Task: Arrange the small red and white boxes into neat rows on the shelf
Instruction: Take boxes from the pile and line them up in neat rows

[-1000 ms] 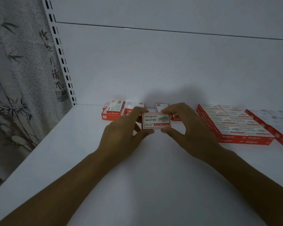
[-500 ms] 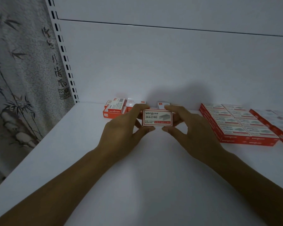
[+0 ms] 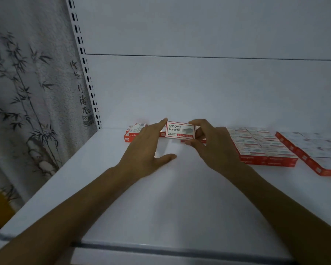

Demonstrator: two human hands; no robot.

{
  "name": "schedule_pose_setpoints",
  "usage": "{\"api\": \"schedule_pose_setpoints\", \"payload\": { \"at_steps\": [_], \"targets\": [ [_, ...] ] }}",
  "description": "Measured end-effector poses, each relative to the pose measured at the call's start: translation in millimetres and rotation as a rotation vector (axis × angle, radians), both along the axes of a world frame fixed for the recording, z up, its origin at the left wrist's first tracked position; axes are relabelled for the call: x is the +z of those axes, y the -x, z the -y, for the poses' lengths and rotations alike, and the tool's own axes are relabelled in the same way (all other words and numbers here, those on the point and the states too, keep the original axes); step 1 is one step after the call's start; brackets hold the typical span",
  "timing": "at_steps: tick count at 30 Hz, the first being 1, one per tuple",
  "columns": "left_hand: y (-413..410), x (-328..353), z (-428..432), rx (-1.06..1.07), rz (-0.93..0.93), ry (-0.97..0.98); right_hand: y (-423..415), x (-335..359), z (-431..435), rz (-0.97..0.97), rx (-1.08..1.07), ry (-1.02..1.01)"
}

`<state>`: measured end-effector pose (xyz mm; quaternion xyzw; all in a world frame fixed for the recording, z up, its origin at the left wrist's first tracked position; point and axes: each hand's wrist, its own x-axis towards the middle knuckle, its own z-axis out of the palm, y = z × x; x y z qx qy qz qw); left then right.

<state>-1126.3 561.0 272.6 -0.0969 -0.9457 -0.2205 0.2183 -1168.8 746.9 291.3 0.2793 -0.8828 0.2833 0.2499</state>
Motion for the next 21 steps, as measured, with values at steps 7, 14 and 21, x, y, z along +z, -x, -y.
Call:
{"api": "schedule_pose_setpoints", "payload": {
  "at_steps": [7,14,21],
  "targets": [
    [-10,16,-62,-0.027,-0.064,-0.052,-14,21,-62,-0.018,-0.025,-0.02],
    [-9,2,-143,-0.122,-0.015,-0.059,-17,7,-149,0.051,-0.053,-0.072],
    [5,-10,-190,-0.177,-0.073,-0.043,-7,-17,-190,0.097,-0.019,-0.099]
  ]
}}
